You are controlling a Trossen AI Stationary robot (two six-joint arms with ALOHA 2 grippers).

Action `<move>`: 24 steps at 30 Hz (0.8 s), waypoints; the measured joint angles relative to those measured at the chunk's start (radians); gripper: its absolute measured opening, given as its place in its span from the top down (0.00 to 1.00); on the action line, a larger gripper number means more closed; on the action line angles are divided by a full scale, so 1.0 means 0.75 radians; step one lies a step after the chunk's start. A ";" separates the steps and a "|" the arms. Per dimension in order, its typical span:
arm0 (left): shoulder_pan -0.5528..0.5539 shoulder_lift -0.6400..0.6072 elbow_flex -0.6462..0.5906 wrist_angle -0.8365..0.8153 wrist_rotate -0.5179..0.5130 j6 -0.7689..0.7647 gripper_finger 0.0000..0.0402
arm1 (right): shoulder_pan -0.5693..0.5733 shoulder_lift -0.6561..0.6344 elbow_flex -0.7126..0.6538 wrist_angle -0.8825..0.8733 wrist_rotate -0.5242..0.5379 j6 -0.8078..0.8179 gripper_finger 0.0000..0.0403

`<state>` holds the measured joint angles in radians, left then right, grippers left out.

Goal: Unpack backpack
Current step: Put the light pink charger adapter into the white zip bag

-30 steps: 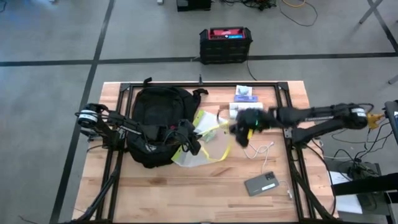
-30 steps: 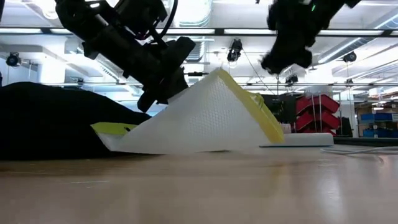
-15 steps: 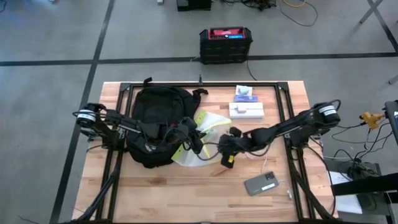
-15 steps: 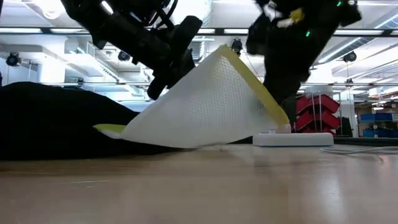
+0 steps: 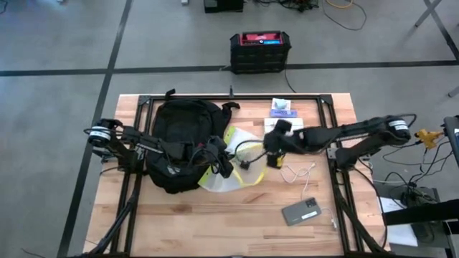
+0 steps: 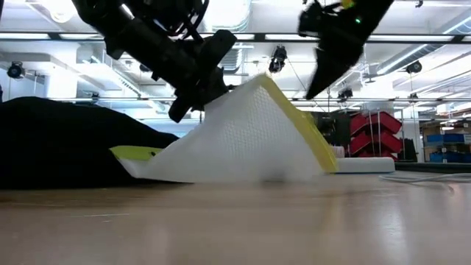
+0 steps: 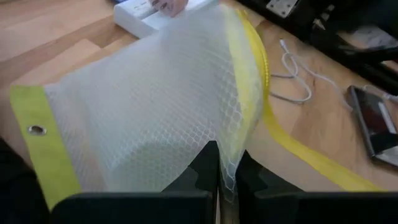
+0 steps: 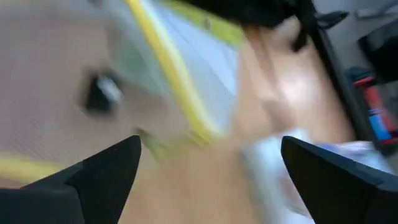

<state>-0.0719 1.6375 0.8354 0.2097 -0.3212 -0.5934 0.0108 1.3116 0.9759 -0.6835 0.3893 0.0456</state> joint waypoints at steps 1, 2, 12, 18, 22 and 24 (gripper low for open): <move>-0.001 0.000 0.000 -0.001 0.000 0.000 1.00 | -0.037 -0.023 -0.019 -0.030 -0.010 -0.103 0.09; -0.003 0.000 0.000 -0.002 0.000 0.000 1.00 | -0.081 -0.037 -0.039 -0.037 -0.037 -0.201 0.09; -0.009 0.001 -0.003 -0.002 0.000 0.007 1.00 | -0.614 0.042 -0.085 -0.018 -0.388 -0.770 0.13; -0.009 0.001 -0.011 -0.004 -0.001 0.013 1.00 | -0.814 0.183 -0.061 -0.017 -0.493 -0.928 0.13; -0.009 0.002 -0.018 -0.004 -0.008 0.032 1.00 | -0.855 0.289 -0.018 -0.007 -0.495 -0.982 0.13; -0.009 0.002 -0.020 -0.002 -0.011 0.035 1.00 | -0.866 0.345 0.010 -0.012 -0.496 -0.990 0.16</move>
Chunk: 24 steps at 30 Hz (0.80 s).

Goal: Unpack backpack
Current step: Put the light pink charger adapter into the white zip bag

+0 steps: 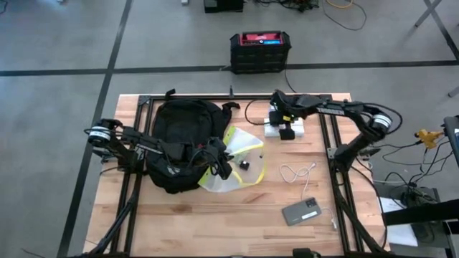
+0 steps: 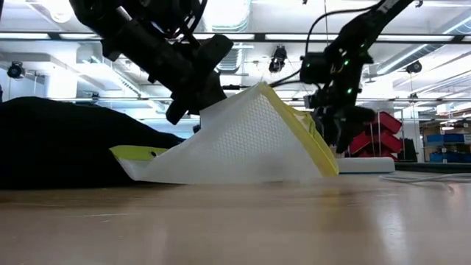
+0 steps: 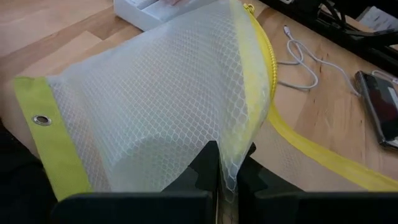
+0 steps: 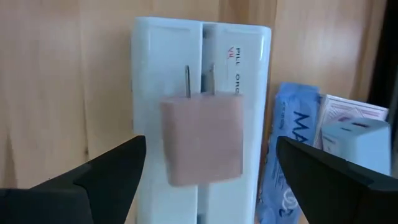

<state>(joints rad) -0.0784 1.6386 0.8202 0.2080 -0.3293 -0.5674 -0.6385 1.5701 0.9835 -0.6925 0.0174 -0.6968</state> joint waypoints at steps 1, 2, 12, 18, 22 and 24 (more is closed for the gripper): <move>0.000 0.000 -0.002 0.001 -0.001 0.000 1.00 | -0.007 0.027 0.015 0.004 0.000 0.001 0.18; -0.001 0.000 -0.005 -0.001 -0.001 0.000 1.00 | -0.013 0.051 0.028 0.002 -0.005 0.005 0.20; -0.002 0.001 -0.055 0.002 -0.001 -0.053 1.00 | -0.023 0.163 0.176 -0.143 0.004 0.139 0.60; -0.002 0.001 -0.059 0.017 -0.003 -0.062 1.00 | 0.055 0.055 0.283 -0.347 0.002 0.299 0.60; -0.002 0.001 -0.059 0.023 -0.004 -0.062 1.00 | 0.218 -0.079 0.293 -0.402 -0.007 0.436 0.60; -0.002 0.001 -0.059 0.032 -0.005 -0.061 1.00 | 0.331 -0.154 0.292 -0.377 -0.049 0.503 0.60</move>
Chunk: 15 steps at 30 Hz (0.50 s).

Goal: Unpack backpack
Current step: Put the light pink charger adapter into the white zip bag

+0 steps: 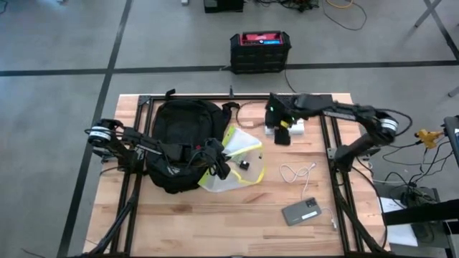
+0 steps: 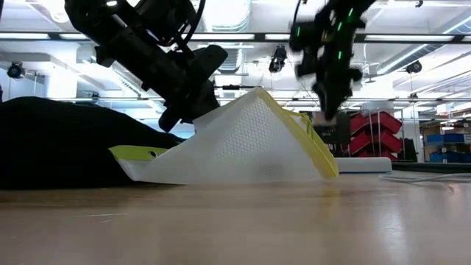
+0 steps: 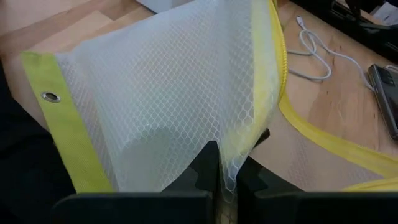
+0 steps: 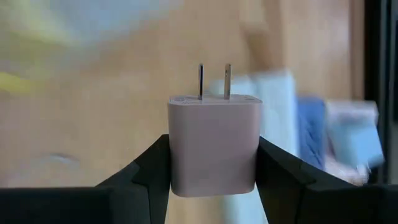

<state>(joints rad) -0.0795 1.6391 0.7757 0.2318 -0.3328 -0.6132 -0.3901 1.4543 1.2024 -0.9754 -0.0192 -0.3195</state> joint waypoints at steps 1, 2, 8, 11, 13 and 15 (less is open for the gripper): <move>0.000 0.000 0.000 0.007 0.000 0.000 1.00 | 0.063 -0.031 -0.005 0.037 -0.024 0.033 0.60; 0.000 0.000 0.000 0.012 0.000 0.000 1.00 | 0.130 -0.055 -0.011 0.087 -0.055 0.066 0.60; 0.000 0.000 -0.001 0.136 0.000 0.035 1.00 | 0.519 -0.087 -0.081 0.439 -0.124 0.173 0.60; 0.000 -0.002 -0.001 0.186 0.001 0.041 1.00 | 0.631 -0.025 -0.127 0.572 -0.098 0.198 0.60; 0.000 -0.002 0.006 0.188 0.003 0.045 1.00 | 0.669 0.034 -0.155 0.635 0.012 0.220 0.60; 0.000 -0.002 0.013 0.189 0.023 0.066 1.00 | 0.680 0.097 -0.158 0.659 0.250 0.247 0.60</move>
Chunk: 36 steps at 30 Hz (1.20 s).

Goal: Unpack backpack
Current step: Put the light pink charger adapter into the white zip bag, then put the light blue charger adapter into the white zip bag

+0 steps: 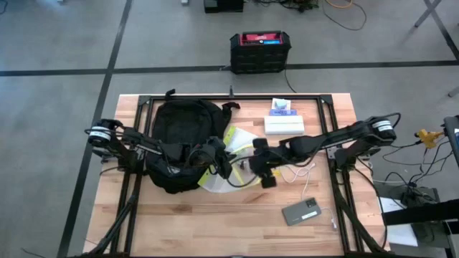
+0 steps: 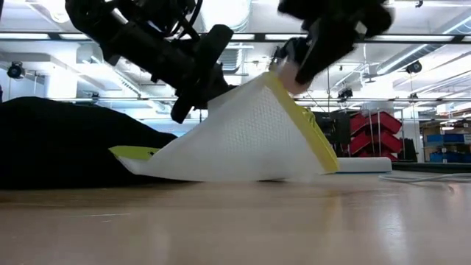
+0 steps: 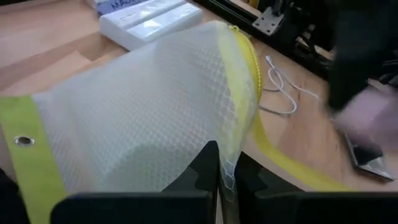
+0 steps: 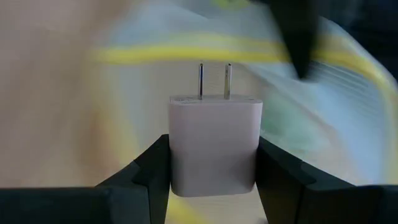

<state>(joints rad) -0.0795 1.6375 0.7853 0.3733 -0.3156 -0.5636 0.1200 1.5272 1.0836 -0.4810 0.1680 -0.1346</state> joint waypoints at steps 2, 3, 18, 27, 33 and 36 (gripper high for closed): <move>-0.002 -0.001 0.005 0.004 0.041 0.006 1.00 | -0.003 0.059 0.000 -0.021 0.227 0.009 0.60; -0.002 -0.001 0.006 0.005 0.052 0.007 1.00 | -0.004 0.085 0.000 -0.025 0.287 0.006 0.59; -0.021 -0.003 0.006 0.002 0.061 0.039 1.00 | -0.031 -0.032 0.187 -0.328 0.255 -0.029 0.09; -0.047 -0.003 0.006 0.003 0.062 0.038 1.00 | -0.418 -0.146 0.184 -0.519 0.260 -0.437 0.19; -0.049 -0.003 0.006 0.004 0.062 0.038 1.00 | -0.802 -0.033 0.184 -0.504 0.239 -0.700 0.23; -0.050 -0.003 0.006 0.004 0.061 0.039 1.00 | -0.963 0.037 0.184 -0.493 0.153 -0.804 0.26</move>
<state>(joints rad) -0.1173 1.6352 0.7895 0.3763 -0.2695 -0.5345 -0.6025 1.5546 1.2217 -0.8508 0.2830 -0.7379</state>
